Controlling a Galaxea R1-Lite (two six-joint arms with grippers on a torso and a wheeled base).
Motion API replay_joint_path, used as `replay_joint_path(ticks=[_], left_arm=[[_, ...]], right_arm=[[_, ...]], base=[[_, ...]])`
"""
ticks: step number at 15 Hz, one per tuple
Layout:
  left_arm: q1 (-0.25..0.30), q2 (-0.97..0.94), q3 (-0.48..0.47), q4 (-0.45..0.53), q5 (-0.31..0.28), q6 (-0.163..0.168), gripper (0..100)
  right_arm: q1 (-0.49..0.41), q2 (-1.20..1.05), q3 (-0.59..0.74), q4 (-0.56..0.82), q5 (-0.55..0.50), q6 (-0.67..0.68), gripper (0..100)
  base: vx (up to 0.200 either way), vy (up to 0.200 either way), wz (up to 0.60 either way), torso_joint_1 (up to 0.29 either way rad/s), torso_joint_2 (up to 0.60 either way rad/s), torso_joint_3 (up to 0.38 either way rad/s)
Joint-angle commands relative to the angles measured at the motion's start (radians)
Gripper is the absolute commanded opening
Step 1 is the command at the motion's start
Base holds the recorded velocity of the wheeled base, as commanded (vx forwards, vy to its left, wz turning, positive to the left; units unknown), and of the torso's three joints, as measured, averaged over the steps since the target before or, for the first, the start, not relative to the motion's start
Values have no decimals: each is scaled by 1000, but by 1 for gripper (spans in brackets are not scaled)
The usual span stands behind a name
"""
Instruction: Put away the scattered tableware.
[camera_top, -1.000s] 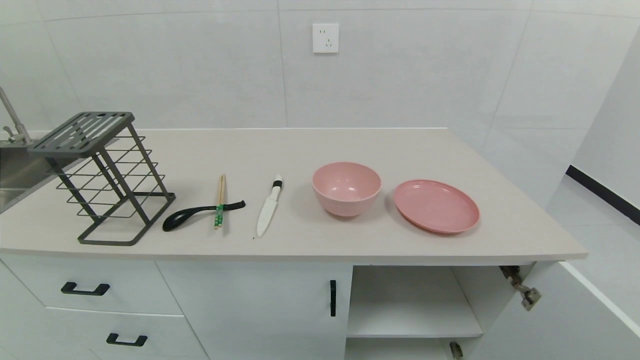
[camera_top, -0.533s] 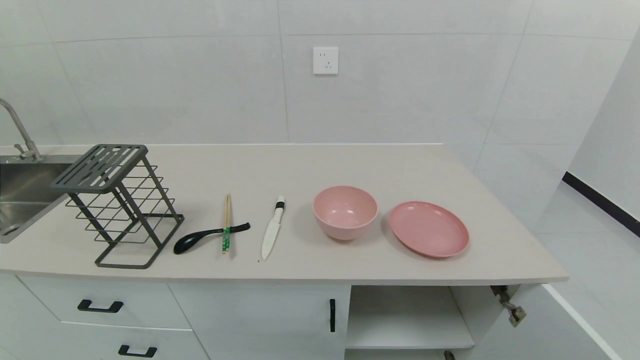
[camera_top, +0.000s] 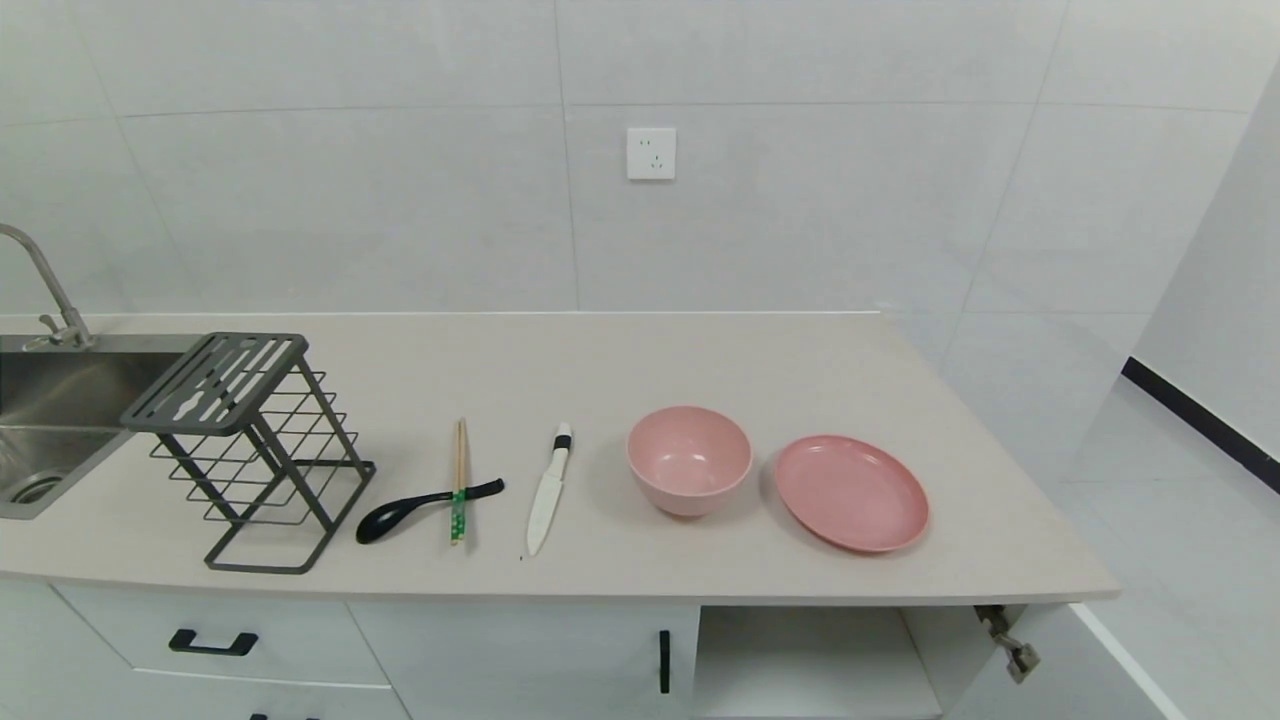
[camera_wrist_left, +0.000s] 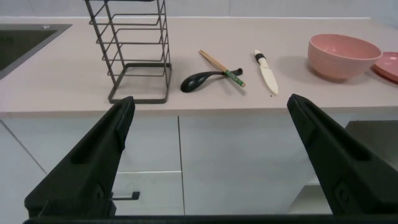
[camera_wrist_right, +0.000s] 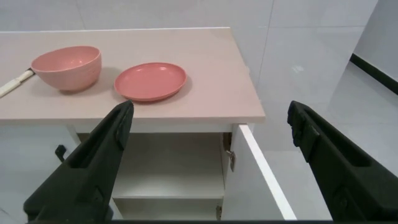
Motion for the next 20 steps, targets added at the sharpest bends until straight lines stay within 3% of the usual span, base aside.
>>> replay_joint_path(ticks=[1,10,11,12,17,18,20], left_arm=[[0,1,0,0,0,-1,100],[0,1,0,0,2,-6,100],[0,1,0,0,3,-6,100],[0,1,0,0,6,-6,100],[0,1,0,0,5,-3,100],[0,1,0,0,5,-1,100],[0,1,0,0,5,0,100]], right_arm=[[0,1,0,0,0,0,100],[0,1,3,-15,20,9,100],[0,0,2,-219,21,62,100],[-1,0,-3,-303,26,49,100],[6,104,-61,-30,236,39,100],[17,232,-120,30,369,36,100],[25,443,-156,-12,385,35,100]], base=[[0,0,0,0,0,0],[0,0,0,0,0,0],[0,0,0,0,0,0],[0,0,0,0,0,0],[0,0,0,0,0,0],[0,0,0,0,0,0],[0,0,0,0,0,0]])
